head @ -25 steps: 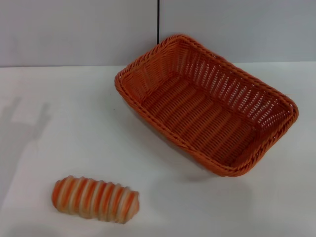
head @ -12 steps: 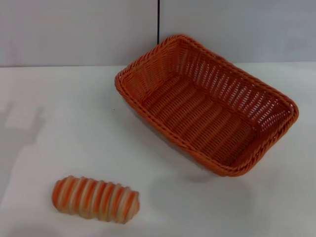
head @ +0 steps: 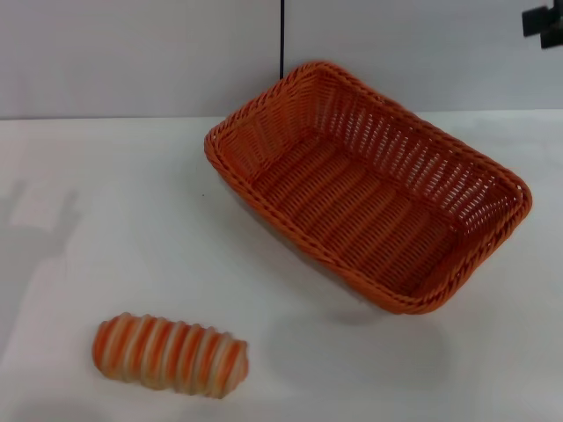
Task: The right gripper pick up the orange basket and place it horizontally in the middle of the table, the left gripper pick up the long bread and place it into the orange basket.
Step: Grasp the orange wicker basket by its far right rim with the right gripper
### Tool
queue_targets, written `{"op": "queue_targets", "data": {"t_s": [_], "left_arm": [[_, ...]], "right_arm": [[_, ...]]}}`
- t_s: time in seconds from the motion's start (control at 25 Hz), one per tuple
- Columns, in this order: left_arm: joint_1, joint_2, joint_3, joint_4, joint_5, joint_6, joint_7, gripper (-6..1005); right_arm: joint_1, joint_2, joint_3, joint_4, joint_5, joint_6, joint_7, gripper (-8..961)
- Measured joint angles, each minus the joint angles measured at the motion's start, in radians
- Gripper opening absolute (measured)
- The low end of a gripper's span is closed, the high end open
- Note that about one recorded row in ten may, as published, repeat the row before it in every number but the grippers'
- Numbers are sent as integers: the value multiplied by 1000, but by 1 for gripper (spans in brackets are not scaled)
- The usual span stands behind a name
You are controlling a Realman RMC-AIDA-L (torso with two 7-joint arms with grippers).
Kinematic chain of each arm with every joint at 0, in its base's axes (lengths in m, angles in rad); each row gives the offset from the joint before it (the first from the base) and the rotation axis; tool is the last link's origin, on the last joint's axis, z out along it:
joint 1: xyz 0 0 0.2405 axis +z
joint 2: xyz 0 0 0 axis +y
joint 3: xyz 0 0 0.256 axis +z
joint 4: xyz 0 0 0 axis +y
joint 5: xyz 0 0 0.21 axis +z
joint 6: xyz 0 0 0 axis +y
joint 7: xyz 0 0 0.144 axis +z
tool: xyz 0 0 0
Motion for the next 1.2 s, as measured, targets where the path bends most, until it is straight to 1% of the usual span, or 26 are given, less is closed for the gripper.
{"op": "queue_targets", "data": {"t_s": [0.2,0.32,0.44,0.52,0.56,0.64,0.68,0.72,0.76,0.8,1.08,1.12,1.16,1.2], "left_arm": [[-3,1,-3,1,-1,-8,0,816],[-7,1,-3,1,-1,-15,0,815],[-7,0,-3,1,-1,-16,0,815],[-7,-1,-4,1,0,-17,0,815],[-7,-1,-4,1,0,-17,0,814],[-7,-1,-4,0,0,-17,0,814],[-7,-1,-5,0,0,-17,0,814],[-5,-1,-5,-1,0,-17,0,814],[-5,-1,-5,-1,0,-17,0,814],[-4,-1,-5,-1,0,-17,0,813],[4,-1,-6,-1,-6,-19,0,812],[4,0,-7,-1,-6,-19,0,812],[4,0,-7,-1,-6,-19,0,812],[4,0,-7,-1,-6,-19,0,812]], "right_arm": [[4,3,-26,-50,-14,-13,-24,682],[11,8,-81,-78,-29,-55,-28,682],[18,12,-92,-93,-30,-71,-28,682],[23,24,-103,-99,-30,-94,-28,682],[23,24,-103,-99,-30,-94,-28,682],[24,32,-115,-101,-31,-112,-28,682],[24,37,-120,-102,-32,-116,-28,682],[23,48,-126,-104,-32,-120,-29,682],[23,48,-126,-104,-32,-120,-29,682],[20,56,-130,-104,-32,-123,-29,682],[8,68,-155,-105,-52,-169,-29,683],[9,74,-156,-104,-76,-183,-29,683],[9,74,-156,-104,-76,-183,-29,683],[10,81,-158,-103,-94,-195,-29,683]]}}
